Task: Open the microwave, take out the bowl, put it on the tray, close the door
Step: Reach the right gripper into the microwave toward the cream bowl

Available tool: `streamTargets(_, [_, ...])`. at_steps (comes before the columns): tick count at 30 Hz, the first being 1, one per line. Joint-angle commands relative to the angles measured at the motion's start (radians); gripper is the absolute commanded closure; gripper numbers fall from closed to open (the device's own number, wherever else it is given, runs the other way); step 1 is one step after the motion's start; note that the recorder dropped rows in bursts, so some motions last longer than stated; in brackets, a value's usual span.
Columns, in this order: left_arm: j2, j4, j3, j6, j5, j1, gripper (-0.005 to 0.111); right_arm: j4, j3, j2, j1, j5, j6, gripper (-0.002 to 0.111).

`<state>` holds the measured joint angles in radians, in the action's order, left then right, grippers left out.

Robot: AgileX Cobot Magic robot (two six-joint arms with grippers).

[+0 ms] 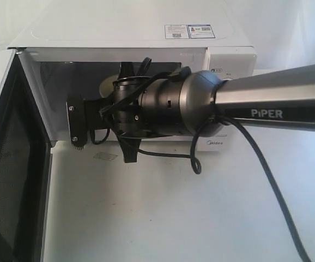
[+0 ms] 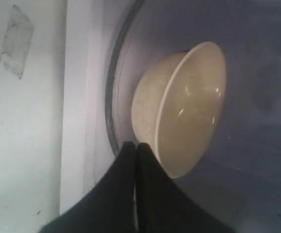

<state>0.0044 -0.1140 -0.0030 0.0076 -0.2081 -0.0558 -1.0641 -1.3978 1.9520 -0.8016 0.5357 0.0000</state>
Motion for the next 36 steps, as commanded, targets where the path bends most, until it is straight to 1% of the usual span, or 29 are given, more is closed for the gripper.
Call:
streamTargets(1, [-0.004, -0.012, 0.003, -0.008, 0.0, -0.002, 0.107, -0.035, -0.012, 0.005, -0.005, -0.056, 0.065, 0.102])
streamTargets(3, [-0.004, -0.012, 0.003, -0.008, 0.0, -0.002, 0.107, -0.035, -0.012, 0.005, -0.005, -0.08, 0.101, 0.093])
streamTargets(7, [-0.004, -0.012, 0.003, -0.008, 0.0, -0.002, 0.107, -0.033, -0.012, 0.007, -0.005, -0.111, 0.152, 0.065])
streamTargets(9, [-0.004, -0.012, 0.003, -0.008, 0.0, -0.002, 0.107, -0.036, -0.012, 0.012, -0.003, -0.115, 0.165, 0.053])
streamTargets(12, [-0.004, -0.012, 0.003, -0.008, 0.0, -0.002, 0.107, -0.067, -0.012, 0.046, -0.002, -0.094, 0.165, 0.054])
streamTargets(14, [-0.004, -0.012, 0.003, -0.008, 0.0, -0.002, 0.107, -0.148, -0.012, 0.075, -0.002, -0.048, 0.226, 0.054])
streamTargets(16, [-0.004, -0.012, 0.003, -0.008, 0.0, -0.002, 0.107, -0.232, -0.012, 0.092, -0.002, -0.015, 0.36, 0.054])
streamTargets(17, [-0.004, -0.012, 0.003, -0.008, 0.0, -0.002, 0.107, -0.297, -0.012, 0.096, -0.002, -0.01, 0.458, 0.054])
streamTargets(18, [-0.004, -0.012, 0.003, -0.008, 0.0, -0.002, 0.107, -0.33, -0.012, 0.096, -0.002, -0.012, 0.509, 0.054])
streamTargets(25, [-0.004, -0.012, 0.003, -0.008, 0.0, -0.002, 0.107, -0.458, -0.014, 0.122, 0.017, -0.026, 0.562, 0.054])
streamTargets(33, [-0.004, -0.012, 0.003, -0.008, 0.0, -0.002, 0.107, -0.591, -0.014, 0.134, 0.018, -0.02, 0.722, 0.054])
streamTargets(36, [-0.004, -0.012, 0.003, -0.008, 0.0, -0.002, 0.107, -0.593, -0.023, 0.134, 0.022, -0.028, 0.74, 0.054])
